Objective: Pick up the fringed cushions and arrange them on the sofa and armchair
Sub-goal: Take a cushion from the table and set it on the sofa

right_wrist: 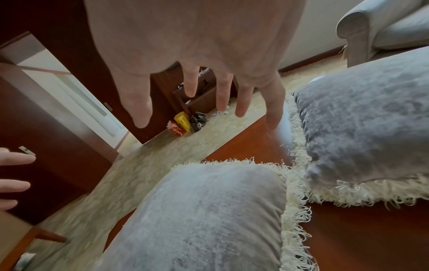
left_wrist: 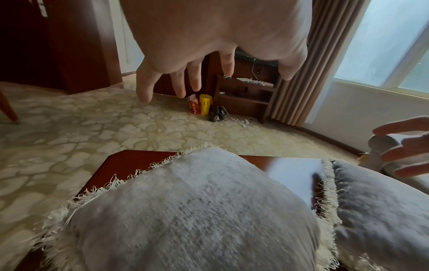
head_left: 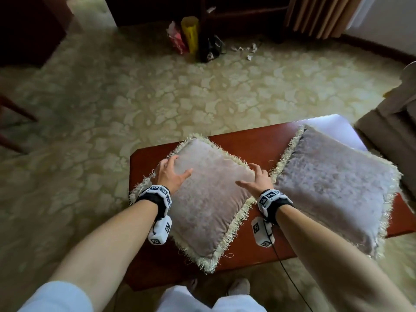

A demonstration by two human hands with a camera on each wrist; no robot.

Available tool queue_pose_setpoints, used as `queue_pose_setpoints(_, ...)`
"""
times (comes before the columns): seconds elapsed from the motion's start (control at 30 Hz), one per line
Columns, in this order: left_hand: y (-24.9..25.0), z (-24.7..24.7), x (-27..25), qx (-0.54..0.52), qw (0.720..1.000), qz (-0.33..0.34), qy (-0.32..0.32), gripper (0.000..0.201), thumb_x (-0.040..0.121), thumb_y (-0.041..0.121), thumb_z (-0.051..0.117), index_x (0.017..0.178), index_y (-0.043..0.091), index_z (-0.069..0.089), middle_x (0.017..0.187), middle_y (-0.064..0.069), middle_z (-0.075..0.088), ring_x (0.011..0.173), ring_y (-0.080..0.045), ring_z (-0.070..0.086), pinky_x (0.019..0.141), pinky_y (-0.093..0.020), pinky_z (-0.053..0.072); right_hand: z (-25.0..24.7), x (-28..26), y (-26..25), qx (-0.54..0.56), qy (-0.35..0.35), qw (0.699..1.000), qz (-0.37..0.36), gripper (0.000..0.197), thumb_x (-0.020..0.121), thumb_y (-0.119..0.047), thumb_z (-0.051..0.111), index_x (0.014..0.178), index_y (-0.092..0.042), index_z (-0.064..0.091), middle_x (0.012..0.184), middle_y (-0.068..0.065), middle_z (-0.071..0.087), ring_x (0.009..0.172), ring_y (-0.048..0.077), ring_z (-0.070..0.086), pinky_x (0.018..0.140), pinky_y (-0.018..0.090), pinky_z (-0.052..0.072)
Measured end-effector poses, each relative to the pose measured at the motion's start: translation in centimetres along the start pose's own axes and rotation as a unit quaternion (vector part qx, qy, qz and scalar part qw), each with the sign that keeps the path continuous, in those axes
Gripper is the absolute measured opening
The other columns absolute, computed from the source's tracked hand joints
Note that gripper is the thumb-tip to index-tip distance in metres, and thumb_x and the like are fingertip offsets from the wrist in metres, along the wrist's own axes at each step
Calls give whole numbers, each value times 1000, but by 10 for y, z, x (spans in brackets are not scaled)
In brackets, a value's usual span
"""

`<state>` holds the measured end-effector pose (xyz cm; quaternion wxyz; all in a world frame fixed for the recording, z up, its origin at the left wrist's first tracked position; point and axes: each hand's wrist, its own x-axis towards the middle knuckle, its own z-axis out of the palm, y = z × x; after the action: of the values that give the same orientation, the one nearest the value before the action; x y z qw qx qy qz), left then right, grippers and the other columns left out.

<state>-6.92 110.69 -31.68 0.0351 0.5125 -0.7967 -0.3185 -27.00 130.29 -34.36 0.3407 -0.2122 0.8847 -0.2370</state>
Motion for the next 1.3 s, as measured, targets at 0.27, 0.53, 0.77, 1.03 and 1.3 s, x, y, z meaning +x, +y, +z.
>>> queue_pose_setpoints(0.27,-36,11,90,-34,995,-30,-85,79,83,56,66,148,25,34,151,-12,33,135,-29,37,108,-42,34,39,68,-39,-44,-17,998,46,86,74,-54,78,145,-31,34,139,15,42,122,32,48,102,47,45)
queue_pose_setpoints(0.53,-96,47,168,31,991,-73,-107,91,73,63,70,148,28,33,152,-5,36,141,-26,28,112,-49,26,91,149,-46,-40,-28,996,72,71,81,-41,76,140,-21,42,140,10,50,118,25,54,98,37,44)
queue_pose_setpoints(0.77,-134,82,196,11,980,-127,-150,93,71,77,60,145,26,37,148,-8,38,137,-30,31,111,-54,29,136,196,-35,-94,-55,990,84,71,81,-45,74,141,-23,44,144,9,47,125,29,49,106,49,42)
queue_pose_setpoints(1.03,-156,115,217,-5,976,-149,-160,75,73,62,73,131,27,40,137,-11,47,125,-33,44,105,-47,37,152,223,-21,-150,-41,984,90,55,84,-48,69,132,-32,48,142,8,44,130,29,41,104,57,40)
queue_pose_setpoints(1.3,-153,121,233,111,963,-155,-192,127,63,72,73,154,30,-4,161,-18,-12,147,-40,-8,115,-64,-1,154,242,-23,-220,-45,968,115,110,70,-51,81,154,-29,14,156,10,20,144,30,20,113,61,23)
